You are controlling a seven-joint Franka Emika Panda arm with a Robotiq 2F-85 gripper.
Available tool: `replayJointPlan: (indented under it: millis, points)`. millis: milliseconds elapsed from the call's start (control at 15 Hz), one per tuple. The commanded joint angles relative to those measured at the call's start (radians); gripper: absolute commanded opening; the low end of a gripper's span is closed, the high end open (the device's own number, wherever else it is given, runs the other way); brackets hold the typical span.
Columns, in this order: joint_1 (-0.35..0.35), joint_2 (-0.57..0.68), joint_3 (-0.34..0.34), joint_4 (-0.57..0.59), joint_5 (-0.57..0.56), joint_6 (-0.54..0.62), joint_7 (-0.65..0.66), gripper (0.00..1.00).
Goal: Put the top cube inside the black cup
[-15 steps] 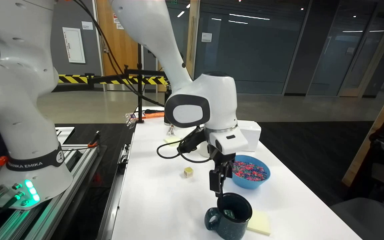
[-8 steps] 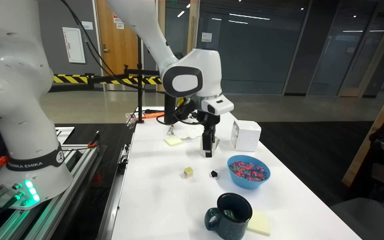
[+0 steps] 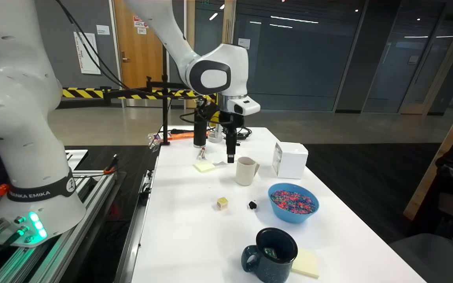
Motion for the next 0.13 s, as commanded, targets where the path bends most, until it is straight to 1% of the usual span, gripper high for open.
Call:
replayJointPlan:
  millis: [0, 67]
  points:
    - [-0.014, -0.039, 0.025, -0.004, -0.027, -0.065, -0.010, 1.00]
    - [-0.015, -0.036, 0.028, -0.002, -0.032, -0.070, -0.010, 1.00]
